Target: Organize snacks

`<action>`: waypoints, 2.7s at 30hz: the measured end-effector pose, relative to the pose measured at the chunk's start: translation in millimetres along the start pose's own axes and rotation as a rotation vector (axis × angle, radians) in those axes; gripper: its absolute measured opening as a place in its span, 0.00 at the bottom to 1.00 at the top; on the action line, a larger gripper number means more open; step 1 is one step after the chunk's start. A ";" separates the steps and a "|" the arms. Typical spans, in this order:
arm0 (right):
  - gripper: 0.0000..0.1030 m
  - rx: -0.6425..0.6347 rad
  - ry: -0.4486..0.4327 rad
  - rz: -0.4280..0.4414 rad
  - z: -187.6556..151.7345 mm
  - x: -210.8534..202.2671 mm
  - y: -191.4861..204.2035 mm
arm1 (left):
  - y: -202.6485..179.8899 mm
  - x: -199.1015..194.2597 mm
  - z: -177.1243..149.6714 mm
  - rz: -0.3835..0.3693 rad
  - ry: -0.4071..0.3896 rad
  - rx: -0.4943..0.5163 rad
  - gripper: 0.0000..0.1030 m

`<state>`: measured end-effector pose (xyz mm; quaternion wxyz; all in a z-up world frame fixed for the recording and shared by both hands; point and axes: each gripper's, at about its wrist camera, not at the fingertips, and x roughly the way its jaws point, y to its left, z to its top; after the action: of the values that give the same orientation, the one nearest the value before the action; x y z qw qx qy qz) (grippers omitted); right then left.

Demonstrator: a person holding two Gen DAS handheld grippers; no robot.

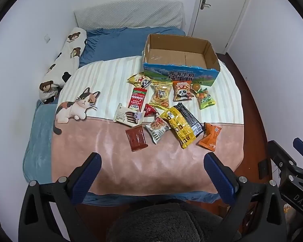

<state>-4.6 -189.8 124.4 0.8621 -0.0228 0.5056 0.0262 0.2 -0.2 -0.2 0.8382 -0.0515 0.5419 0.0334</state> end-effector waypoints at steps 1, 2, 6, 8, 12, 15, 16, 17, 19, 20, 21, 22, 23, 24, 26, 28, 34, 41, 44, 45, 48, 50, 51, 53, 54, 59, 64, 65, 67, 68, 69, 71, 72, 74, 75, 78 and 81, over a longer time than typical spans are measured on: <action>1.00 -0.001 0.000 0.001 -0.2 -0.4 0.1 | 0.6 -0.6 -0.4 -0.014 -0.017 -0.008 1.00; 1.00 -0.002 -0.001 0.001 -0.5 -0.9 0.3 | 1.0 -0.8 -0.7 -0.016 -0.017 -0.010 1.00; 1.00 -0.003 -0.007 0.003 -1.3 -3.3 0.8 | 1.6 -2.2 -1.8 -0.010 -0.014 -0.010 1.00; 1.00 0.001 -0.005 0.004 -2.8 -2.3 -1.1 | 1.0 -1.3 -1.3 -0.010 -0.009 -0.005 1.00; 1.00 0.004 0.001 0.016 -1.7 2.8 2.2 | -0.9 -3.9 -4.4 -0.007 -0.005 -0.005 1.00; 1.00 0.006 0.005 0.020 0.0 -5.7 -0.2 | -3.7 -4.1 -4.6 -0.008 -0.007 -0.004 1.00; 1.00 0.009 0.007 0.024 -0.8 -4.1 -0.4 | -4.9 -2.9 -3.7 -0.006 -0.006 -0.004 1.00; 1.00 0.012 0.010 0.026 -1.7 -2.1 -0.3 | -4.7 -3.0 -3.9 -0.006 -0.004 -0.004 1.00; 1.00 0.011 0.014 0.029 -1.2 0.2 0.3 | -6.6 -2.6 -4.5 -0.008 0.000 -0.007 1.00; 1.00 0.011 0.018 0.030 -1.2 1.3 1.1 | -6.4 -0.8 -2.9 -0.007 0.004 -0.006 1.00; 1.00 0.010 0.021 0.032 -1.1 2.5 1.7 | -3.8 3.7 -2.7 -0.011 0.011 -0.003 1.00; 1.00 0.009 0.023 0.034 -1.4 3.7 1.9 | -1.2 5.4 -1.5 -0.014 0.017 -0.003 1.00; 1.00 0.008 0.025 0.035 -1.9 5.0 2.6 | -0.7 6.3 -1.0 -0.014 0.019 -0.004 1.00; 1.00 0.007 0.031 0.038 -1.9 7.0 3.4 | -0.5 6.9 -0.6 -0.014 0.021 -0.004 1.00; 1.00 0.006 0.036 0.038 -1.7 8.1 4.0 | -0.6 7.7 -0.5 -0.012 0.021 -0.004 1.00; 1.00 0.008 0.044 0.040 -0.7 10.6 4.5 | 0.3 7.4 -1.0 -0.015 0.021 -0.004 1.00; 1.00 0.009 0.044 0.039 1.2 14.3 4.1 | 0.5 7.7 -2.2 -0.013 0.021 -0.003 1.00; 1.00 0.017 0.044 0.032 8.8 20.6 4.6 | 0.5 8.7 0.3 -0.013 0.020 -0.003 1.00; 1.00 0.017 0.044 0.030 10.3 21.1 5.8 | 1.9 10.9 4.2 -0.013 0.023 -0.001 1.00; 1.00 0.018 0.043 0.031 11.0 21.9 6.3 | 1.9 11.0 4.2 -0.014 0.022 -0.002 1.00; 1.00 0.021 0.042 0.031 13.6 21.4 5.7 | 2.1 11.7 5.2 -0.015 0.023 -0.002 1.00; 1.00 0.024 0.043 0.029 15.4 23.4 5.9 | 5.9 15.1 10.9 -0.019 0.025 -0.003 1.00; 1.00 0.026 0.043 0.029 16.1 24.0 5.1 | 6.6 16.8 13.0 -0.019 0.026 -0.001 1.00; 1.00 0.028 0.040 0.027 17.4 24.0 5.8 | 6.4 18.2 14.5 -0.019 0.027 -0.004 1.00; 1.00 0.027 0.039 0.026 18.3 24.0 5.8 | 5.9 18.4 14.5 -0.018 0.027 -0.004 1.00; 1.00 0.028 0.034 0.028 21.7 25.6 6.1 | 5.7 21.1 19.3 -0.017 0.023 0.000 1.00; 1.00 0.028 0.035 0.033 24.3 26.4 7.3 | 6.9 21.0 23.5 -0.016 0.017 0.005 1.00; 1.00 0.028 0.035 0.033 24.3 26.3 7.3 | 7.3 21.9 24.8 -0.016 0.017 0.005 1.00; 1.00 0.027 0.034 0.033 25.7 26.6 8.7 | 7.9 20.1 24.9 -0.016 0.016 0.004 1.00; 1.00 0.028 0.035 0.034 26.0 26.8 9.3 | 8.1 20.4 25.7 -0.017 0.016 0.005 1.00; 1.00 0.027 0.035 0.033 26.5 27.1 10.0 | 8.2 20.2 26.3 -0.017 0.016 0.006 1.00; 1.00 0.029 0.034 0.034 25.6 26.7 9.5 | 8.6 19.9 26.4 -0.017 0.017 0.003 1.00; 1.00 0.029 0.035 0.033 26.4 27.5 9.9 | 8.0 19.7 25.5 -0.017 0.017 0.003 1.00; 1.00 0.029 0.033 0.033 27.1 27.9 10.1 | 7.7 19.6 25.5 -0.016 0.015 0.005 1.00; 1.00 0.029 0.033 0.033 27.6 28.3 10.6 | 7.9 19.7 25.8 -0.016 0.016 0.004 1.00; 1.00 0.030 0.033 0.034 27.5 28.6 10.1 | 7.7 19.6 25.6 -0.016 0.016 0.004 1.00; 1.00 0.030 0.031 0.034 29.6 29.7 10.9 | 7.9 19.6 27.1 -0.016 0.015 0.004 1.00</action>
<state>34.9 -176.3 112.7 0.8539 -0.0016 0.5194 0.0330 31.9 10.9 -7.4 0.8345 -0.0546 0.5477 0.0253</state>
